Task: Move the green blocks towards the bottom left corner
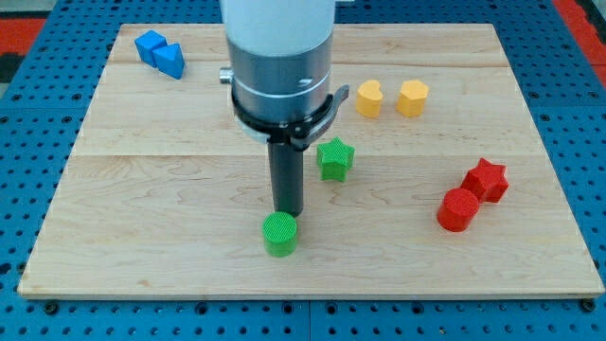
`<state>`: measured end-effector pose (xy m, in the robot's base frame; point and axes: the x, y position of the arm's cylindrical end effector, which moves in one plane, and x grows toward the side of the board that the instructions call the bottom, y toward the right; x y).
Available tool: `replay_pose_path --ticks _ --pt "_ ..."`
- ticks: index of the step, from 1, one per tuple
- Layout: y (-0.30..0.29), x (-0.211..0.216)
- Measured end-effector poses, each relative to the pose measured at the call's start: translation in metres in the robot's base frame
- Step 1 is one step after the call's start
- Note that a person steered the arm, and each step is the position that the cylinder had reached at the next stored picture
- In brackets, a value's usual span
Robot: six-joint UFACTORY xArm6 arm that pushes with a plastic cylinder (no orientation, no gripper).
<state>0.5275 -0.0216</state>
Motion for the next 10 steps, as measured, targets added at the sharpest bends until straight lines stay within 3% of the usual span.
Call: replay_pose_path --ticks 1,2,3,4,5,6,7,9,10 --pt "0.034 0.004" --pt "0.028 0.035" --pt "-0.04 0.022" --pt "0.004 0.014" --pt "0.072 -0.017" --pt "0.105 -0.053" --pt "0.066 -0.087" --pt "-0.047 -0.02" --pt "-0.007 -0.055"
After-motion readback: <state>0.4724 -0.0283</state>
